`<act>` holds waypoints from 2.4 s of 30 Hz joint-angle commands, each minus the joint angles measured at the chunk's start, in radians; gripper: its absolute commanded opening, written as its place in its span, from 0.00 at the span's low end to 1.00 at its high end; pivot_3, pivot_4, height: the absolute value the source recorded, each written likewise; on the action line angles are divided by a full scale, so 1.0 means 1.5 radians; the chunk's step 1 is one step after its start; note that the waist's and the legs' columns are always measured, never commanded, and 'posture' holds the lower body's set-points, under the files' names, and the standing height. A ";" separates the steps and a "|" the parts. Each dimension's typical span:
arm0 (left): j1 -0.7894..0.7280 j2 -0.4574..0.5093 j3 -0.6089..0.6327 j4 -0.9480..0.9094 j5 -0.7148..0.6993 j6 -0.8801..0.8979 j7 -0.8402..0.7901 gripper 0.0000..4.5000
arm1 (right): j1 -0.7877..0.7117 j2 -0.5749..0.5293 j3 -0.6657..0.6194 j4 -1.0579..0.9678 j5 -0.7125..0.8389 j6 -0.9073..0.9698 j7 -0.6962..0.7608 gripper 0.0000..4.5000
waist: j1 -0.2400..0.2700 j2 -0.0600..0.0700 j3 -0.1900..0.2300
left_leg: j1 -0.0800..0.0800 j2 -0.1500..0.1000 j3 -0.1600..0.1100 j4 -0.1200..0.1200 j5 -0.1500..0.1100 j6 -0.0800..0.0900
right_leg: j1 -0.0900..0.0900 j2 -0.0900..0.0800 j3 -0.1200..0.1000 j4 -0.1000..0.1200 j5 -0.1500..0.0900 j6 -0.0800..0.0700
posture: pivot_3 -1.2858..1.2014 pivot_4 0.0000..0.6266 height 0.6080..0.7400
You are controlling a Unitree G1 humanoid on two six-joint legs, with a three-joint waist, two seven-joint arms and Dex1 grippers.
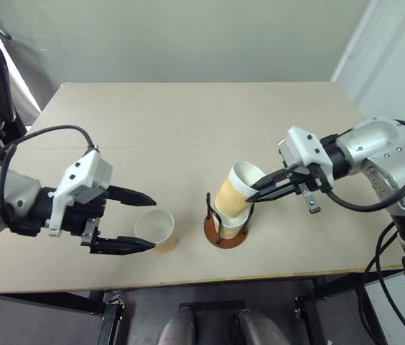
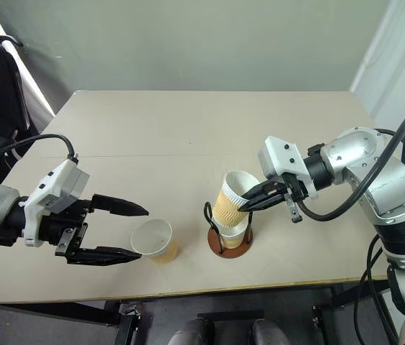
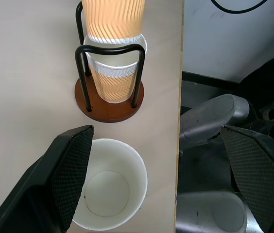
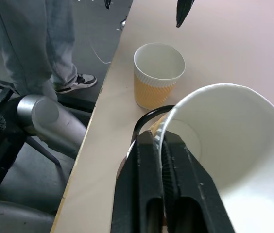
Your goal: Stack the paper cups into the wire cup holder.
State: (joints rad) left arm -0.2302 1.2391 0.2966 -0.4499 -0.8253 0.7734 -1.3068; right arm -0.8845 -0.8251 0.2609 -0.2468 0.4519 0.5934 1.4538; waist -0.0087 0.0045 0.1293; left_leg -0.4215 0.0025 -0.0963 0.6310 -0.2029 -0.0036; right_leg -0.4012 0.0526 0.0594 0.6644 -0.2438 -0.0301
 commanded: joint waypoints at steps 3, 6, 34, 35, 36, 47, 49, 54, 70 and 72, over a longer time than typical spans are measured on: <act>-0.008 0.008 0.010 0.004 0.010 -0.018 -0.007 1.00 | -0.007 -0.001 -0.001 -0.001 -0.011 -0.014 0.007 0.43 | 0.000 0.000 0.000 | 0.000 0.000 0.000 0.000 0.000 0.000 | 0.000 0.000 0.000 0.000 0.000 0.000 | 0.52 0.24 1.00; -0.007 0.024 -0.011 0.016 0.054 -0.047 -0.018 1.00 | -0.005 -0.006 -0.012 0.008 -0.014 -0.018 0.008 0.68 | 0.000 0.000 0.000 | 0.000 0.000 0.000 0.000 0.000 0.000 | 0.000 0.000 0.000 0.000 0.000 0.000 | 0.52 0.24 1.00; -0.127 -0.066 -0.348 0.081 0.356 -0.255 -0.093 0.86 | 0.193 -0.123 -0.392 -0.010 0.316 0.152 -0.057 1.00 | 0.009 -0.001 0.000 | 0.000 0.000 0.000 0.001 -0.002 -0.001 | 0.001 0.000 0.001 -0.001 -0.001 0.001 | 0.52 0.24 1.00; -0.128 -0.070 -0.349 0.085 0.358 -0.256 -0.094 0.78 | 0.194 -0.126 -0.394 -0.009 0.316 0.152 -0.057 1.00 | 0.009 -0.001 0.000 | -0.001 0.000 0.000 0.001 -0.002 0.000 | 0.001 0.000 0.000 -0.001 -0.001 0.002 | 0.52 0.24 1.00; -0.127 -0.072 -0.348 0.087 0.361 -0.258 -0.094 0.69 | 0.196 -0.130 -0.395 -0.010 0.314 0.150 -0.058 1.00 | 0.008 -0.001 0.000 | -0.001 0.000 0.000 0.001 -0.002 0.000 | 0.001 0.000 0.000 -0.001 -0.001 0.002 | 0.52 0.24 1.00; -0.143 -0.081 -0.308 0.099 0.333 -0.251 -0.106 0.01 | 0.206 -0.144 -0.389 -0.003 0.298 0.126 -0.062 1.00 | 0.009 -0.001 0.000 | -0.001 0.000 0.000 0.001 -0.002 0.000 | 0.001 0.000 0.000 -0.001 -0.002 0.003 | 0.52 0.24 1.00; -0.167 -0.086 -0.290 0.108 0.305 -0.235 -0.116 0.01 | 0.205 -0.148 -0.385 0.003 0.294 0.121 -0.061 1.00 | 0.009 -0.001 0.000 | -0.001 0.000 0.000 0.002 -0.002 0.000 | 0.001 0.000 0.000 -0.001 -0.002 0.003 | 0.52 0.24 1.00; -0.344 -0.133 -0.271 0.214 0.258 -0.215 -0.145 0.01 | 0.208 -0.157 -0.363 0.021 0.256 0.094 -0.061 1.00 | 0.016 -0.001 0.000 | -0.002 -0.001 -0.001 0.004 -0.002 0.001 | 0.001 0.000 0.000 0.000 -0.001 0.005 | 0.52 0.24 1.00; -0.674 -0.393 -0.390 0.420 0.331 -0.344 -0.205 0.01 | 0.266 -0.196 -0.412 -0.027 0.254 0.092 -0.100 1.00 | 0.017 0.000 0.000 | -0.011 -0.003 -0.001 0.019 -0.007 0.009 | 0.001 -0.001 0.001 -0.003 0.000 0.014 | 0.52 0.24 1.00; -0.671 -0.395 -0.409 0.407 0.323 -0.347 -0.205 0.01 | 0.274 -0.199 -0.421 -0.036 0.260 0.095 -0.107 1.00 | 0.016 0.000 0.000 | -0.012 -0.003 0.000 0.021 -0.008 0.010 | 0.001 -0.001 0.002 -0.002 -0.001 0.016 | 0.52 0.24 1.00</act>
State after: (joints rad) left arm -1.2086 0.6447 -0.3094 0.2002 -0.3214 0.2626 -1.5726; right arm -0.4705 -1.1050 -0.3155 -0.2645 0.8202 0.7328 1.3053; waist 0.0153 0.0038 0.1290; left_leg -0.4394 -0.0021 -0.0964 0.6630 -0.2153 0.0118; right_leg -0.3998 0.0511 0.0623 0.6608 -0.2458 -0.0061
